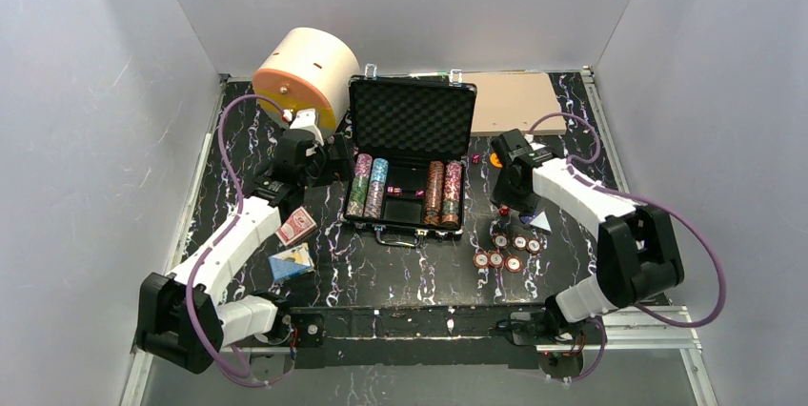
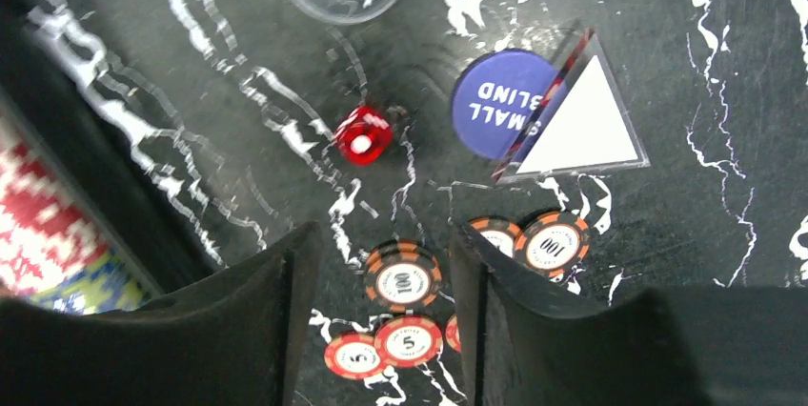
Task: Pack up texas hold em set
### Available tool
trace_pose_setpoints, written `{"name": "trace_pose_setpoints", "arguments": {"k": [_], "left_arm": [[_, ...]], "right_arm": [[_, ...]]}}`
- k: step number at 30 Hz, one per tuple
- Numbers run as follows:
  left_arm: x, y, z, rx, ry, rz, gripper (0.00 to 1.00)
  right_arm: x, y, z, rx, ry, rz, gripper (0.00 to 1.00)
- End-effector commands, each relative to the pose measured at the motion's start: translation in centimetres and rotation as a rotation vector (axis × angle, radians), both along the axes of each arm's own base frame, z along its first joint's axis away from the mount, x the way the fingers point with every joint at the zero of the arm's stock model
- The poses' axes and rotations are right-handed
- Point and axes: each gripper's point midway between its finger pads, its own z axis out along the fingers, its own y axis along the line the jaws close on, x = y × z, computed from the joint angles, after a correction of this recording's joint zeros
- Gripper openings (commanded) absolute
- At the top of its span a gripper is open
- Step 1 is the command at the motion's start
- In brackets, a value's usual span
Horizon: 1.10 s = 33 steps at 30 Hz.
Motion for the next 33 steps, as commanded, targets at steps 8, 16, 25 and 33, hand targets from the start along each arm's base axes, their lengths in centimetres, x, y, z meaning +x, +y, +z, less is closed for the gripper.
{"name": "trace_pose_setpoints", "arguments": {"k": [8, 16, 25, 33], "left_arm": [[-0.5, -0.1, 1.5, -0.012, -0.035, -0.003, 0.98], [-0.5, 1.1, 2.1, 0.039, -0.058, 0.028, 0.98], [-0.5, 1.3, 1.9, 0.044, -0.055, 0.034, 0.98], [-0.4, 1.2, 1.8, 0.046, -0.053, 0.033, 0.98]], "right_arm": [[3.3, 1.3, -1.8, 0.181, 0.004, -0.311, 0.65], [3.5, -0.5, -2.9, 0.101, 0.009, -0.435, 0.5], [4.1, -0.8, -3.8, 0.089, 0.015, -0.443, 0.41], [4.2, -0.5, -3.5, 0.104, 0.021, -0.42, 0.24]]}}
